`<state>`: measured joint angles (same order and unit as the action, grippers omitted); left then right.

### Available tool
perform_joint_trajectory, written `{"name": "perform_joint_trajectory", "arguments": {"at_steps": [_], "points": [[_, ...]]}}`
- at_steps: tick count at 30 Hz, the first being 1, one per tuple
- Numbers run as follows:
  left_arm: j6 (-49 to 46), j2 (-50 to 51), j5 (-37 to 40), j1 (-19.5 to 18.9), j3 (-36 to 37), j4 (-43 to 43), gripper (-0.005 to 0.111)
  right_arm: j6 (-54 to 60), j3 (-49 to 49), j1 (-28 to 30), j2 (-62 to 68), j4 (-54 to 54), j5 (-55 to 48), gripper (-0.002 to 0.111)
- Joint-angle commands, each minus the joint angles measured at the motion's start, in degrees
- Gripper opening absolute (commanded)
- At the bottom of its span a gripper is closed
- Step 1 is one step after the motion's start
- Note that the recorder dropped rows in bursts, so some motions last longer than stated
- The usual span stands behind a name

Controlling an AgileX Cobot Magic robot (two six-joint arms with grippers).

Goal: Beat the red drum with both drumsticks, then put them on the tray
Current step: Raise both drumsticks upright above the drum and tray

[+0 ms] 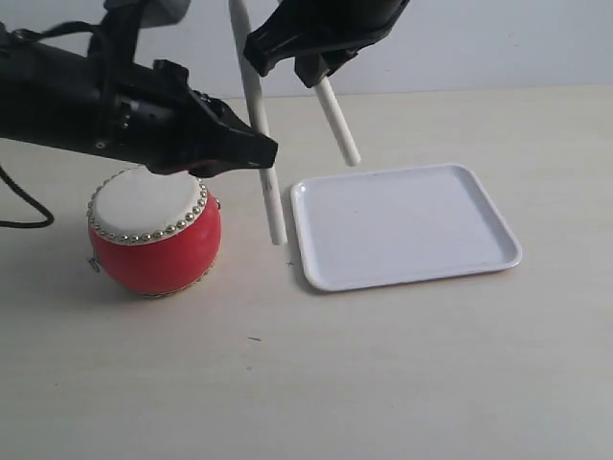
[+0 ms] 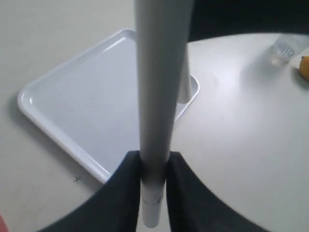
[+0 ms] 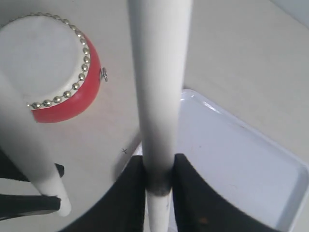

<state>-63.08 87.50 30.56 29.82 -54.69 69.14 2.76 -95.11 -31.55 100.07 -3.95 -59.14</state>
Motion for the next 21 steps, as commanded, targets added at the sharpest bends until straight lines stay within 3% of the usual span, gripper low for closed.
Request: {"name": "perform_joint_trajectory", "arguments": {"at_steps": [1,21], "points": [[-1.7,5.1,-1.5,0.4,-3.3,4.1,0.0,-1.6,-0.2,1.3,-0.1,-2.7,0.7,0.0],[-2.7,21.1,-0.7,0.4,-15.2,6.1,0.0,-1.4,7.3,8.3,7.9,-0.6,12.1,0.0]]}}
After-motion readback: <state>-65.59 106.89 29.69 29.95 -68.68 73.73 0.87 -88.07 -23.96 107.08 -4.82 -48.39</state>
